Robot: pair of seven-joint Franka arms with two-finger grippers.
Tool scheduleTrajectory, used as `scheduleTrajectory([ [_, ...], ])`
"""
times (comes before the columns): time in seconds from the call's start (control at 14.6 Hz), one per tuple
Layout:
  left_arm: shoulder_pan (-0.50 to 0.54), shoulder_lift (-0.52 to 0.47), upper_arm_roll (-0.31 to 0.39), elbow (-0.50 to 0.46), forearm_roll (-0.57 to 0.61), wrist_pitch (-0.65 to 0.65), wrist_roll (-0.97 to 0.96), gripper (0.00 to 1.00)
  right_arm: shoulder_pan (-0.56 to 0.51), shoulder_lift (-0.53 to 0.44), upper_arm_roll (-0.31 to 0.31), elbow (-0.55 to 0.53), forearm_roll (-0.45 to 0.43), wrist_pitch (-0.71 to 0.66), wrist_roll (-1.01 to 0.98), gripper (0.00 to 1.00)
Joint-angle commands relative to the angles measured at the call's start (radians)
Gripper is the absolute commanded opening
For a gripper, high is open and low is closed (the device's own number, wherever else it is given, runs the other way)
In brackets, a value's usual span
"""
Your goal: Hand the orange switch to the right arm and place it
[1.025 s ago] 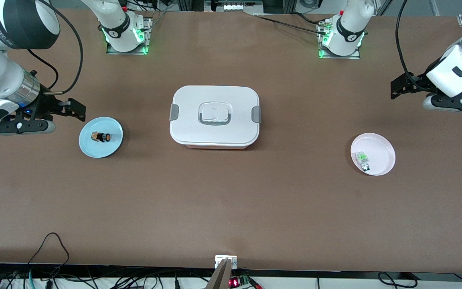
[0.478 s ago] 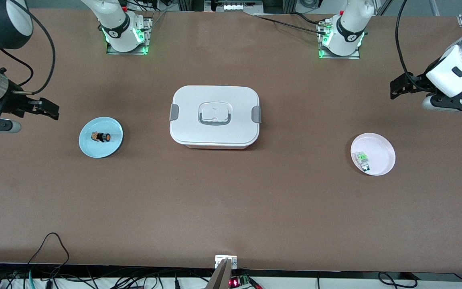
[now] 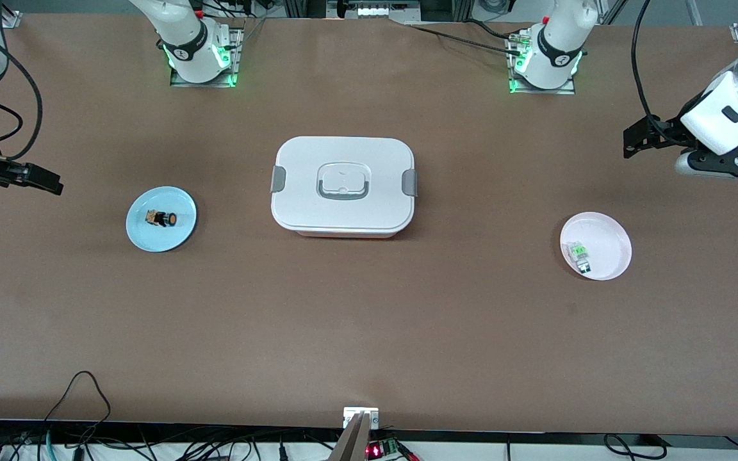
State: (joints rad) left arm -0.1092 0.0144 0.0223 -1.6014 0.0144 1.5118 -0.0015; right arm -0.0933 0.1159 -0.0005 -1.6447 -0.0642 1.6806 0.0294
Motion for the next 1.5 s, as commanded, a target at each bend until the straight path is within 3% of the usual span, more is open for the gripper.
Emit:
scheduleTrajectory([
  [0.0,-0.003,0.016,0.007,0.035,-0.007,-0.027,-0.002,1.0,0.001,-0.019,-0.001,-0.009,0.02,0.004,-0.037,1.0],
  [0.41,-0.003,0.013,-0.002,0.035,-0.008,-0.039,-0.006,1.0,0.0,-0.085,-0.009,0.005,0.024,-0.027,-0.036,1.0],
  [1.23,-0.004,0.015,-0.005,0.037,-0.007,-0.041,-0.005,1.0,-0.002,-0.271,-0.019,-0.193,0.027,-0.032,-0.049,1.0],
  [1.43,-0.004,0.015,-0.002,0.05,-0.008,-0.044,-0.006,1.0,0.0,-0.277,-0.03,-0.175,0.029,-0.079,-0.077,1.0],
])
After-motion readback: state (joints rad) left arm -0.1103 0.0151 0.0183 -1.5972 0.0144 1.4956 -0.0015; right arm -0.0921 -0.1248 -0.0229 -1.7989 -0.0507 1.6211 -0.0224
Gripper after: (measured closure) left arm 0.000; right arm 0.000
